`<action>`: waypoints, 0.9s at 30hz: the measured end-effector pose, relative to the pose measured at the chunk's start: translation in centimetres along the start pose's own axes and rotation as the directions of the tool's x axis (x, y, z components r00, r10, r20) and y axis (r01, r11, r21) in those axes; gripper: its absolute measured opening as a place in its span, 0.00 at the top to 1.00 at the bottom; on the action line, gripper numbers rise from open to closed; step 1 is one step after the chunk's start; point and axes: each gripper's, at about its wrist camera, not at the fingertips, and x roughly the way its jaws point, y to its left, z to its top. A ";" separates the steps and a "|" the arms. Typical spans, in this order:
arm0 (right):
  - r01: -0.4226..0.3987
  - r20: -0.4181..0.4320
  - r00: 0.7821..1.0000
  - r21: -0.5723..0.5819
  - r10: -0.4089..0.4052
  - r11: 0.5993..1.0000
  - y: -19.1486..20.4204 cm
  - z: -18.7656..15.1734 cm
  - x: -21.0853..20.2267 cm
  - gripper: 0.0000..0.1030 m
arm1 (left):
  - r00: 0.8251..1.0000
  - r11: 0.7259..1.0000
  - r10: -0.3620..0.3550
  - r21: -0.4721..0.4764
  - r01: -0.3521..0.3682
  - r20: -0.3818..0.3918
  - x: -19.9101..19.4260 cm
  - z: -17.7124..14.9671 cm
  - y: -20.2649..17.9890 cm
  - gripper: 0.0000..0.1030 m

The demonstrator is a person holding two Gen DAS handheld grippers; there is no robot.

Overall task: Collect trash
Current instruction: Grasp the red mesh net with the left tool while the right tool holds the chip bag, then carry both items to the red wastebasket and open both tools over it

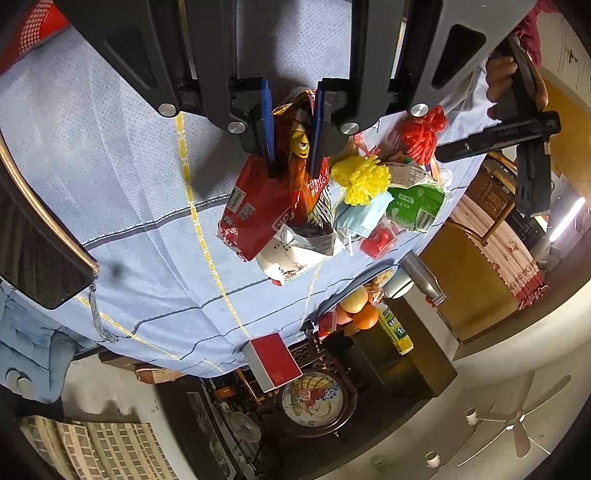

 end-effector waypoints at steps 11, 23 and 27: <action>-0.015 0.022 1.000 0.011 0.015 1.000 -0.8 -0.5 -1.2 0.83 | 0.996 0.984 0.082 0.164 -0.075 -0.040 3.7 -2.5 -5.2 0.29; -0.032 0.090 0.995 -0.004 0.032 0.999 -1.0 -0.7 -4.8 0.85 | 1.000 0.991 -0.017 0.131 0.017 0.002 2.7 -3.3 -6.9 0.60; -0.030 0.131 0.991 -0.001 0.030 1.000 -1.3 -0.7 -7.5 0.85 | 0.998 0.988 -0.056 0.146 0.052 0.023 2.1 -3.3 -8.6 0.60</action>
